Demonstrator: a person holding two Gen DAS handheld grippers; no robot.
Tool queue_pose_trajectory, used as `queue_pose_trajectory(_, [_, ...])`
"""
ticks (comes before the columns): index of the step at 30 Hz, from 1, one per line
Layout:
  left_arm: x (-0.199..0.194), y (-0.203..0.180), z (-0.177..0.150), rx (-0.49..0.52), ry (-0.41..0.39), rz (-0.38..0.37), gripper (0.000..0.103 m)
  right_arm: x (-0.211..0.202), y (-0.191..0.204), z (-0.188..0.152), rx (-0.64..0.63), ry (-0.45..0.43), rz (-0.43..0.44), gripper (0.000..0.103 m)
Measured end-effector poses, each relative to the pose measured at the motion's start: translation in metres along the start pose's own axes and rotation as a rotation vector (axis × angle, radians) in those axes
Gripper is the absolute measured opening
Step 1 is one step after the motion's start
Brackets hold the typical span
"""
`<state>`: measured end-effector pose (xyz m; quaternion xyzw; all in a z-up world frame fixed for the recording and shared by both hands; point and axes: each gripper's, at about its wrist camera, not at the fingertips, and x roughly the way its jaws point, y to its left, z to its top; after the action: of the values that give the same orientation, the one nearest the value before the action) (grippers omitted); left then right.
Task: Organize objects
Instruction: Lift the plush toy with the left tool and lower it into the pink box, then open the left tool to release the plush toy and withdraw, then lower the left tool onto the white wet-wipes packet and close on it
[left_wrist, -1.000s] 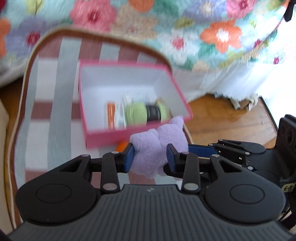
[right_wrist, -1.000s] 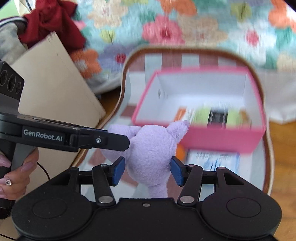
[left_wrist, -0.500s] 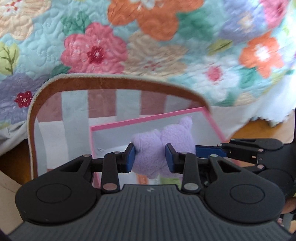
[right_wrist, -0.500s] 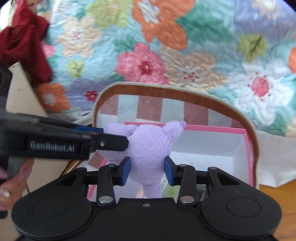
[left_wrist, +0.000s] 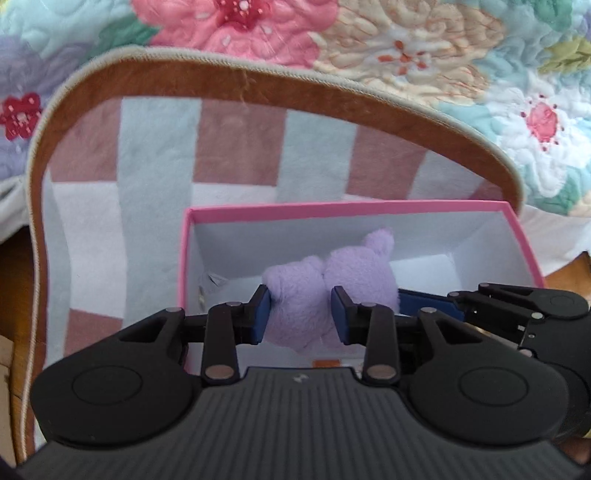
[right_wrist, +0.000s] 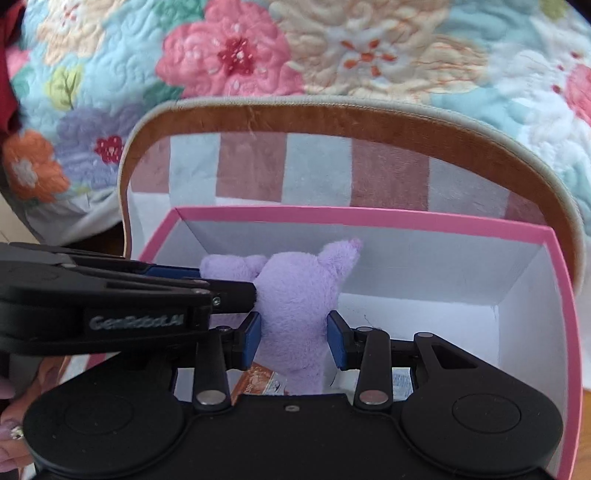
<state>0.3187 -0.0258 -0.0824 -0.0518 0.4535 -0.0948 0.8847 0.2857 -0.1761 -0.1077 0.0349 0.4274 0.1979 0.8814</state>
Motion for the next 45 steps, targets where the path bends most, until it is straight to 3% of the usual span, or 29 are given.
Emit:
queue_pose_trajectory(2, [0.0, 0.002, 0.0, -0.013, -0.008, -0.006, 0.039, 0.006, 0.001, 0.001, -0.012, 0.014, 0.0, 0.044])
queue_pose_trajectory(11, [-0.034, 0.01, 0.002, -0.06, -0.021, -0.051, 0.039, 0.002, 0.007, 0.001, 0.046, 0.046, -0.09, 0.044])
queue_pose_trajectory(21, [-0.122, -0.027, -0.015, 0.062, 0.068, -0.111, 0.041, -0.131, 0.016, -0.012, 0.0, 0.027, 0.028, 0.046])
queue_pose_trajectory(27, [-0.168, -0.046, -0.041, 0.136, 0.093, -0.167, 0.043, -0.204, 0.009, -0.028, -0.014, 0.054, 0.077, 0.053])
queue_pose_trajectory(31, [-0.176, -0.051, -0.065, 0.17, 0.118, -0.191, 0.044, -0.234, -0.002, -0.052, -0.028, 0.053, 0.108, 0.061])
queue_pose_trajectory(35, [-0.166, -0.054, -0.092, 0.166, 0.151, -0.219, 0.044, -0.233, -0.02, -0.083, 0.03, 0.054, 0.109, 0.065])
queue_pose_trajectory(40, [-0.141, -0.052, -0.121, 0.122, 0.194, -0.22, 0.046, -0.207, -0.048, -0.122, 0.211, 0.058, 0.126, 0.073])
queue_pose_trajectory(45, [-0.113, -0.048, -0.14, 0.137, 0.18, -0.127, 0.046, -0.181, -0.067, -0.147, 0.321, 0.053, 0.077, 0.073])
